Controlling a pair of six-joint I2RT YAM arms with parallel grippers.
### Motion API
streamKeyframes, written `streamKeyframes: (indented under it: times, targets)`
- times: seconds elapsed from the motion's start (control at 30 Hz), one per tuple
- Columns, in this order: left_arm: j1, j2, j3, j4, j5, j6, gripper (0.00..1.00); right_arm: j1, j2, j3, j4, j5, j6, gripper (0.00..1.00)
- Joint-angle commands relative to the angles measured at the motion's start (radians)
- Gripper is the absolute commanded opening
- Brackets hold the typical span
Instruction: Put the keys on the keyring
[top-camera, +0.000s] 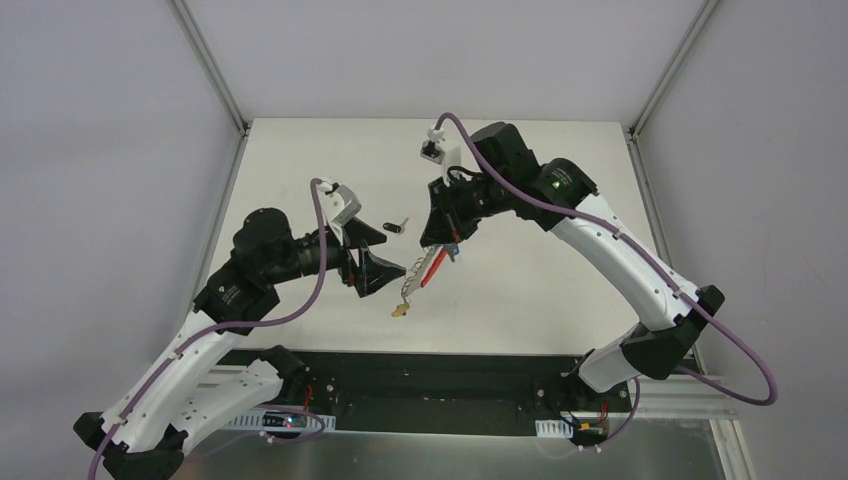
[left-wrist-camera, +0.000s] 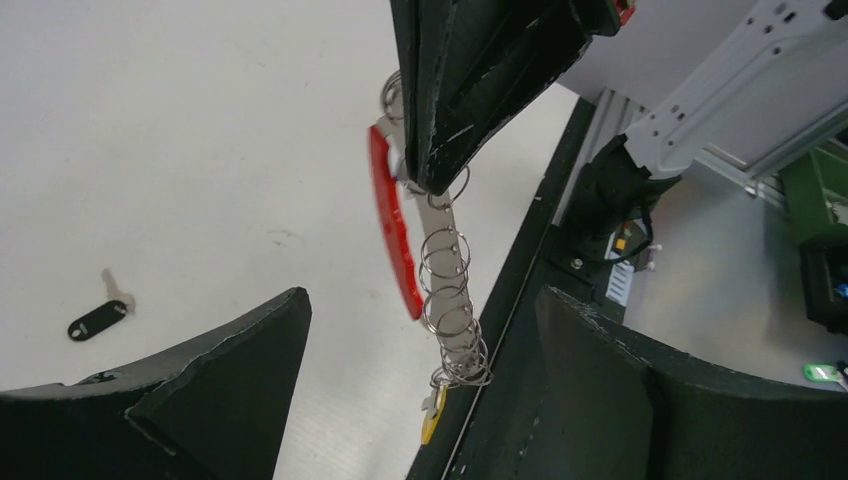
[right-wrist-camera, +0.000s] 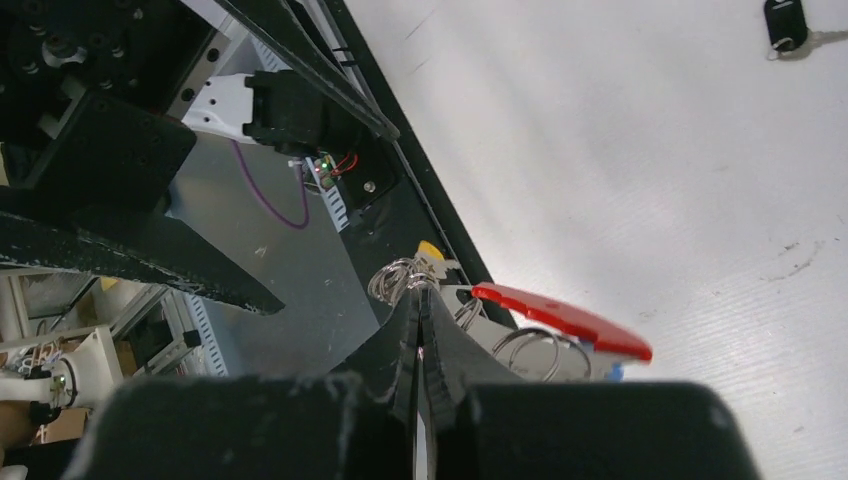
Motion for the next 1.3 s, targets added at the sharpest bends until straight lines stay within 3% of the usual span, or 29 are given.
streamKeyframes:
  times: [0.0,0.17,0.3,0.57,1.1,1.27]
  targets:
    - [-0.006,-0.028,0.014,0.147,0.131,-0.074,0.81,0.030,-0.047,0.089,-0.041,-0.058,-0.033,0.00]
    - [-0.006,-0.035,-0.008,0.238,0.186,-0.121,0.76,0.051,-0.039,0.140,-0.041,-0.064,-0.013,0.00]
    - [-0.006,-0.038,-0.021,0.291,0.222,-0.150,0.66,0.064,-0.030,0.168,-0.037,-0.066,0.010,0.00]
    - [-0.006,-0.043,-0.043,0.354,0.254,-0.191,0.62,0.099,-0.023,0.209,-0.027,-0.086,0.043,0.00]
    - [-0.006,-0.078,-0.060,0.415,0.286,-0.237,0.24,0.119,-0.005,0.247,-0.039,-0.075,0.068,0.00]
    - [-0.006,-0.069,-0.044,0.415,0.295,-0.234,0.23,0.124,-0.004,0.251,-0.036,-0.101,0.072,0.00]
